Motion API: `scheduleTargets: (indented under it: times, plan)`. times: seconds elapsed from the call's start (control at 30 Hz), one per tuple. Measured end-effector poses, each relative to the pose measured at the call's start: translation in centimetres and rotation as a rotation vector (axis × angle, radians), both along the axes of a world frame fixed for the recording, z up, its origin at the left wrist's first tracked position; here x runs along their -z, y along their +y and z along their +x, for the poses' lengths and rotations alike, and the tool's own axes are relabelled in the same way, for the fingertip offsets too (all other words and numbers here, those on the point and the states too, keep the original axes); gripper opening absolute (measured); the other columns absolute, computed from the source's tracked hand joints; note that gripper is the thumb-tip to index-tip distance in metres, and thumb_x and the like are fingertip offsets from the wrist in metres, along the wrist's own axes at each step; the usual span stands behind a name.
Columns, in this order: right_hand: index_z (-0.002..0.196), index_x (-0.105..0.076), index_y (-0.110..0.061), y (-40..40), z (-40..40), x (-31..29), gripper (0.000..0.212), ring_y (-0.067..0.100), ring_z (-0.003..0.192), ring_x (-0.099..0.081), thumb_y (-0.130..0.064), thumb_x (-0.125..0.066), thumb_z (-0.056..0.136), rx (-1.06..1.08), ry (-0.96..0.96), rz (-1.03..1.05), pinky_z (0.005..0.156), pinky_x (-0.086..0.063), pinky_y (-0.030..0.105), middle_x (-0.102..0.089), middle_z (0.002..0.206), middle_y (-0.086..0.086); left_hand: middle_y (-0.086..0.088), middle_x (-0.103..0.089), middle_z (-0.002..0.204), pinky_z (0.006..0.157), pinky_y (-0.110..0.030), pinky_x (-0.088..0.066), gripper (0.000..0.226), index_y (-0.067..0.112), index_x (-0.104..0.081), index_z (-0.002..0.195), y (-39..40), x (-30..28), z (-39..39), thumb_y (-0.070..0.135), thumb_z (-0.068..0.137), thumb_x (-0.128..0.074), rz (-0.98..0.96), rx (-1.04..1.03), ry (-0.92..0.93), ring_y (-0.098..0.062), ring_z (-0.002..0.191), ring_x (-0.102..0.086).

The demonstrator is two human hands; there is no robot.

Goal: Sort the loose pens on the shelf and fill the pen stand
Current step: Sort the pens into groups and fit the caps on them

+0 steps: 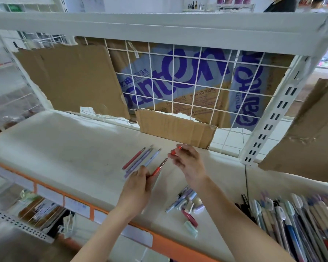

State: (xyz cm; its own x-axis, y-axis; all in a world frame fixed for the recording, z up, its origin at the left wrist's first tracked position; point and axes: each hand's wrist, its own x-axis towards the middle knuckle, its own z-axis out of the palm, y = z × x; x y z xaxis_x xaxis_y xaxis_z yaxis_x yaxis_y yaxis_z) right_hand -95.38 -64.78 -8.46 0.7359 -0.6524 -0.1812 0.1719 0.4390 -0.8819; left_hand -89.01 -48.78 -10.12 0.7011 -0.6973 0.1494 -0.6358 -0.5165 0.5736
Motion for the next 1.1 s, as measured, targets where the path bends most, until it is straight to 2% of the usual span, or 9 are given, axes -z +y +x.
scheduleTargets:
  times: [0.07,0.3,0.47,0.6,0.7,0.83,0.97,1.03,1.1]
  plan:
    - [0.101,-0.056,-0.005,0.2,-0.2,-0.2,0.01,0.018,0.075,-0.069,-0.002,-0.055,0.092,-0.038,-0.017,-0.016,0.063,-0.053,0.02,-0.065,0.083,0.009,-0.005,-0.054,0.082,0.059,-0.028,-0.027,0.018,0.008,-0.045,0.09,0.3,-0.3,-0.2,0.024,0.097,-0.039,0.005,-0.013,0.004,-0.02,0.075,-0.049]
    - [0.098,-0.06,-0.012,1.2,-0.4,-0.2,0.009,0.011,0.083,-0.063,-0.006,-0.058,0.091,-0.053,0.108,-0.189,0.071,-0.047,0.023,-0.067,0.086,0.005,-0.004,-0.055,0.081,0.059,-0.03,-0.031,0.009,0.012,-0.042,0.086,1.3,-0.3,-0.9,0.014,0.095,-0.041,0.011,-0.023,0.012,-0.019,0.072,-0.047]
    - [0.1,-0.061,-0.01,2.3,-1.0,-0.2,0.011,0.011,0.078,-0.064,-0.006,-0.06,0.09,-0.148,0.134,-0.211,0.066,-0.049,0.021,-0.067,0.085,0.005,-0.006,-0.056,0.078,0.06,-0.032,-0.037,0.011,0.01,-0.042,0.087,1.3,-0.6,-1.6,0.016,0.097,-0.04,-0.014,-0.018,0.066,-0.022,0.07,-0.052]
    - [0.097,-0.06,-0.004,2.8,-1.4,0.2,0.008,0.017,0.074,-0.063,-0.001,-0.057,0.09,-0.12,0.116,-0.127,0.066,-0.053,0.021,-0.064,0.083,0.011,0.002,-0.053,0.071,0.057,-0.021,-0.036,0.013,0.016,-0.052,0.092,0.8,-1.4,-2.5,0.015,0.098,-0.04,-0.107,-0.045,0.376,-0.015,0.065,-0.049]
    - [0.095,-0.06,0.003,3.1,-2.0,0.8,0.007,0.02,0.078,-0.062,0.003,-0.055,0.09,-0.085,0.043,-0.043,0.069,-0.056,0.021,-0.061,0.085,0.015,0.002,-0.045,0.064,0.052,-0.023,-0.031,0.025,0.016,-0.055,0.085,0.3,-1.9,-2.3,0.009,0.099,-0.035,-0.195,-0.101,0.582,-0.011,0.055,-0.038]
    - [0.103,-0.056,0.005,3.3,-2.6,1.0,0.012,0.018,0.078,-0.062,0.003,-0.053,0.091,-0.024,-0.035,0.001,0.071,-0.056,0.022,-0.059,0.083,0.013,0.0,-0.035,0.061,0.038,-0.017,-0.02,0.026,0.01,-0.048,0.084,-0.3,-2.9,-2.9,0.006,0.1,-0.029,-0.331,-0.125,0.972,-0.008,0.046,-0.027]
    - [0.103,-0.053,0.0,3.2,-3.5,0.5,0.01,0.022,0.081,-0.062,0.0,-0.051,0.093,-0.021,-0.047,-0.08,0.074,-0.055,0.025,-0.061,0.086,0.016,0.002,-0.037,0.056,0.032,-0.013,-0.014,0.024,0.001,-0.053,0.093,-0.3,-3.2,-3.0,0.003,0.101,-0.03,-0.505,-0.035,1.333,-0.005,0.04,-0.025]
    - [0.102,-0.053,-0.004,2.8,-3.9,-0.7,0.009,0.022,0.078,-0.064,-0.004,-0.052,0.094,-0.039,-0.009,-0.16,0.073,-0.055,0.025,-0.064,0.084,0.014,0.001,-0.043,0.057,0.035,-0.014,-0.018,0.025,0.001,-0.057,0.093,-0.4,-3.1,-3.1,0.004,0.1,-0.034,-0.527,0.023,1.338,-0.005,0.041,-0.028]
    - [0.102,-0.053,-0.009,1.9,-4.4,-2.1,0.009,0.016,0.071,-0.064,-0.006,-0.053,0.094,-0.03,0.064,-0.292,0.067,-0.054,0.022,-0.067,0.08,0.009,0.001,-0.054,0.062,0.043,-0.017,-0.032,0.026,0.006,-0.063,0.09,-1.0,-3.1,-3.2,0.01,0.1,-0.04,-0.429,0.054,1.108,-0.008,0.047,-0.041]
